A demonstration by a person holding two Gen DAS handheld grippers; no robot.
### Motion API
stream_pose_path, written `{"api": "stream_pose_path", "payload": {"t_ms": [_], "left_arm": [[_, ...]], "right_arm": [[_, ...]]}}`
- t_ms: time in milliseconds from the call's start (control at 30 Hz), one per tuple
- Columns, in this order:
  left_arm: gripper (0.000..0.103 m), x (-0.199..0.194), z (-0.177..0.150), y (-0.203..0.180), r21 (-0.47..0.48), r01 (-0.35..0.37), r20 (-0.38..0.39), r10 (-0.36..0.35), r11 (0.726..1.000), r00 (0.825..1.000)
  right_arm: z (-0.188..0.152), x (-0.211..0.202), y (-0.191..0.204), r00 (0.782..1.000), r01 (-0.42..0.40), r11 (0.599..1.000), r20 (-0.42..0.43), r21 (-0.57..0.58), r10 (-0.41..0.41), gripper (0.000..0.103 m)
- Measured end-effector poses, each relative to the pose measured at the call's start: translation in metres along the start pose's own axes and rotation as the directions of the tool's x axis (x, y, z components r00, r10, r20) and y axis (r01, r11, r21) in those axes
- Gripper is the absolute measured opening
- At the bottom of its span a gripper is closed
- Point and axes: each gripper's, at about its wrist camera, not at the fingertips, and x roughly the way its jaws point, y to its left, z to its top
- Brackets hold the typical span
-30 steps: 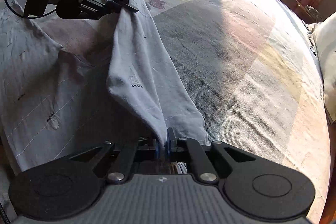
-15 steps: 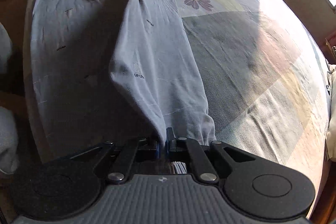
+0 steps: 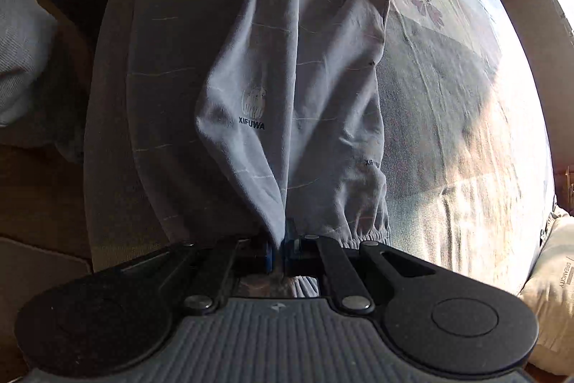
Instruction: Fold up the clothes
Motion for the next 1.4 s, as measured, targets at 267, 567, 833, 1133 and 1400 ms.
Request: {"api": "stream_pose_path", "payload": {"t_ms": [267,567,833,1133,1400], "left_arm": [[0.002,0.031,0.029,0.010,0.048,0.085,0.039,-0.086,0.995,0.995],[0.002,0.044,0.035,0.027,-0.052,0.140,0.014,-0.139,0.989,0.990],[0.002,0.038,0.037,0.037,-0.097,0.176,0.014,-0.176,0.980,0.984],[0.002,0.056,0.030,0.022,-0.055,0.138,0.025,-0.137,0.989,0.990],[0.002,0.059,0.031,0.022,-0.107,0.121,0.023,-0.119,0.987,0.993]], "right_arm": [[-0.001,0.007,0.012,0.999,0.033,0.999,-0.006,-0.010,-0.033,0.013],[0.001,-0.010,0.001,0.999,0.002,0.985,0.037,0.174,-0.008,0.016],[0.003,-0.007,0.020,0.999,0.014,0.998,0.046,0.069,-0.017,0.021],[0.013,-0.012,-0.015,0.996,-0.089,0.916,0.022,0.392,0.087,0.051],[-0.024,-0.038,-0.016,0.986,-0.070,0.535,-0.023,0.842,0.166,0.050]]}}
